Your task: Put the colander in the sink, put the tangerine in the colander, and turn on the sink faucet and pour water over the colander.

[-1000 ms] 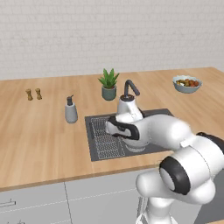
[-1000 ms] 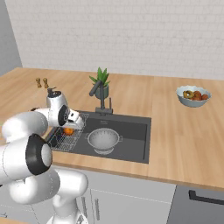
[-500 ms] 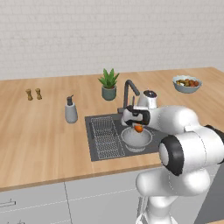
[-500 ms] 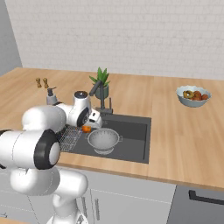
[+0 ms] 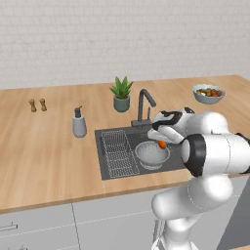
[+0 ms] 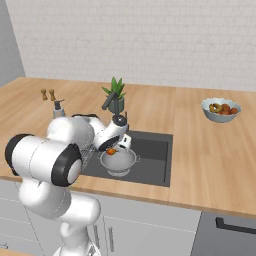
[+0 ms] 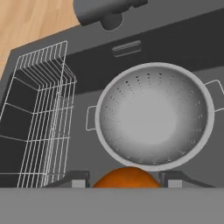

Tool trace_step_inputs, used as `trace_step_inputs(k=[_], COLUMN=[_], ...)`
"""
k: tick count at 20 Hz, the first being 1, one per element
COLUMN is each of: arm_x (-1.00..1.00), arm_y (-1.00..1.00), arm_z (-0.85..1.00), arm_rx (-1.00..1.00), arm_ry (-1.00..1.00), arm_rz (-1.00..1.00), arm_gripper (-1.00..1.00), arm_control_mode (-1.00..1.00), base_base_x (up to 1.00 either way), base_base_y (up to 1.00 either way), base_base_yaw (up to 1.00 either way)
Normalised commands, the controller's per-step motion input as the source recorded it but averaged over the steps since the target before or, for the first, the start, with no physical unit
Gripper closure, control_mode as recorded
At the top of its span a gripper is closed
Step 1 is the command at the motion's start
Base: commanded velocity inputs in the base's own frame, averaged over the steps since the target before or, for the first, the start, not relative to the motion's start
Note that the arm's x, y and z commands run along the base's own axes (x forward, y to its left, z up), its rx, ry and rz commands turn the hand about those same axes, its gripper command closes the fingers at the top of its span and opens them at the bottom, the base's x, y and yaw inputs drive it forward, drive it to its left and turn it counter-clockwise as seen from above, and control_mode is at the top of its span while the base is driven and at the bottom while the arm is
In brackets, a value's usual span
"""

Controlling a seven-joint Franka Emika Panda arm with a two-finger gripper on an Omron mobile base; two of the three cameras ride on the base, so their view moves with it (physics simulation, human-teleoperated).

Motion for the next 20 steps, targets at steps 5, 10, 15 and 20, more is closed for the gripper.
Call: trace_step_inputs(k=[5,10,15,20], arm_x=[0.46,0.39,0.07,0.01], arm_y=[-0.11,-0.01,0.0,0.0], arm_z=[-0.21,-0.22,-0.33,-0.22], arm_rx=[0.01,0.0,0.0,0.0], arm_ry=[0.0,0.0,0.0,0.0], arm_rz=[0.05,0.04,0.04,0.03], arm_gripper=[1.0,1.0,1.0,1.0], arm_control_mode=[-1.0,-1.0,-1.0,-1.0], base_base_x=[0.0,0.0,0.0,0.0], base_base_y=[0.0,0.0,0.0,0.0], base_base_yaw=[0.0,0.0,0.0,0.0])
